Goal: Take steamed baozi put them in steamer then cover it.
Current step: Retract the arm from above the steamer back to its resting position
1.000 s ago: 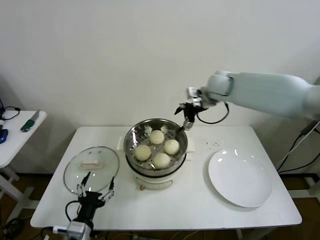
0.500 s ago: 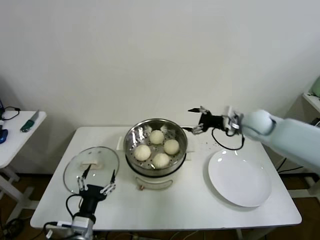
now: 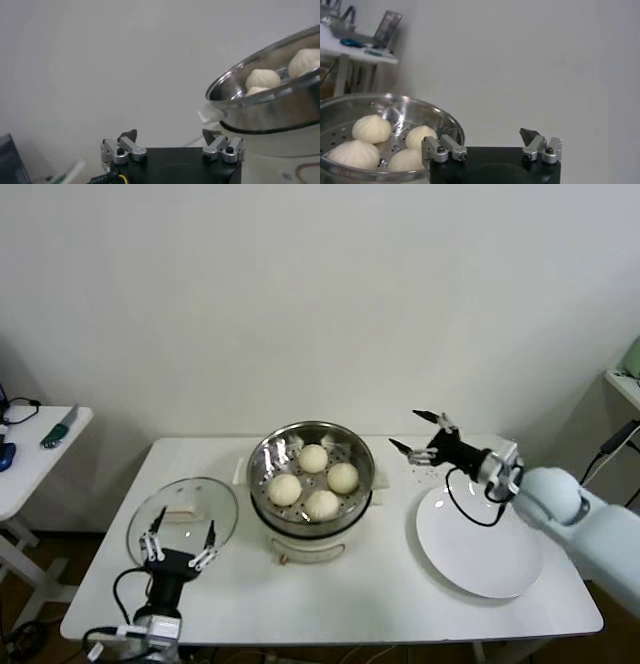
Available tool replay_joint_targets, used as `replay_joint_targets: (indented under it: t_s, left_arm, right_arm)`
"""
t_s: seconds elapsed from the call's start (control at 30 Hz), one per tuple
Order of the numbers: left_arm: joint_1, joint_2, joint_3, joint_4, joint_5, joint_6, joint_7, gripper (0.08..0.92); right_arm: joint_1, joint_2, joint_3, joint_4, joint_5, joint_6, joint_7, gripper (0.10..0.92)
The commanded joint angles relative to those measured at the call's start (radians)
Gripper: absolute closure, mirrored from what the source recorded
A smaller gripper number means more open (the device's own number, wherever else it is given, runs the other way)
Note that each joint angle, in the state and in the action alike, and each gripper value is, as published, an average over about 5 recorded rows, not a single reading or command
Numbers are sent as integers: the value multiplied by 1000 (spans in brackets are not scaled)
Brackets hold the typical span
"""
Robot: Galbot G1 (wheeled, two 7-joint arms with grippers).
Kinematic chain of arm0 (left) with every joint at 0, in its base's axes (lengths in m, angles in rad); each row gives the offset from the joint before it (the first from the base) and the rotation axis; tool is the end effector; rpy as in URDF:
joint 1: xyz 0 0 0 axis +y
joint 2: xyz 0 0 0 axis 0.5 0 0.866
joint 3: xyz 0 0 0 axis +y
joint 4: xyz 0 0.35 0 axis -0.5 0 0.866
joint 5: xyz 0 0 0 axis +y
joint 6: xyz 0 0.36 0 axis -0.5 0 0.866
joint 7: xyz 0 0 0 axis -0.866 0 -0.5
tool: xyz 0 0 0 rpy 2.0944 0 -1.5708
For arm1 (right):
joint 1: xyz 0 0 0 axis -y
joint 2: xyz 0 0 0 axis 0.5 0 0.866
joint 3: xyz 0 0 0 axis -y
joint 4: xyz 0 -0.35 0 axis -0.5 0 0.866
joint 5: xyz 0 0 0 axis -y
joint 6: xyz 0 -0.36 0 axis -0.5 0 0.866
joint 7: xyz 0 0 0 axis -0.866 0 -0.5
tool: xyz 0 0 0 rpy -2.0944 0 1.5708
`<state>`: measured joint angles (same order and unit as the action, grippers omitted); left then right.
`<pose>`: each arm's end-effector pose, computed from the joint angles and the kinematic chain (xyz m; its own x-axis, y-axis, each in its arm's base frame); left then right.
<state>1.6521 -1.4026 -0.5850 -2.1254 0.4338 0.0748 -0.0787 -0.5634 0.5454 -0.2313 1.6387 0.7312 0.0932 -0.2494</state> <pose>0.1631 0.0454 -0.3012 -0.9954 -0.0705 0.0643 -0.0206 0.8166 0.5768 0.4080 -0.1507 -0.2141 -0.7578 -0.6371 0.1413 -0.6452 0.6991 -0.3081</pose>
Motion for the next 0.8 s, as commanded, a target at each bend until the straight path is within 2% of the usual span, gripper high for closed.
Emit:
replay_joint_targets:
  t_s: [0.03, 0.23, 0.4, 0.6, 0.8]
  left_arm:
    - [-9, 16, -6, 17, 414, 41, -18, 177]
    - [-8, 49, -2, 75, 686, 83, 6, 177]
    - [-64, 78, 17, 150, 838, 109, 2, 177]
    - [-166, 93, 37, 298, 906, 116, -25, 177]
    - [-294, 88, 35, 488, 934, 70, -32, 177]
  right_arm:
    - [-636, 221, 685, 68, -118, 5, 19, 203]
    - [-756, 367, 814, 96, -144, 7, 18, 203]
    - [-839, 437, 863, 120, -148, 2, 23, 203]
    - [-921, 488, 891, 150, -148, -23, 11, 203]
    - [-945, 517, 902, 143, -167, -27, 0, 203]
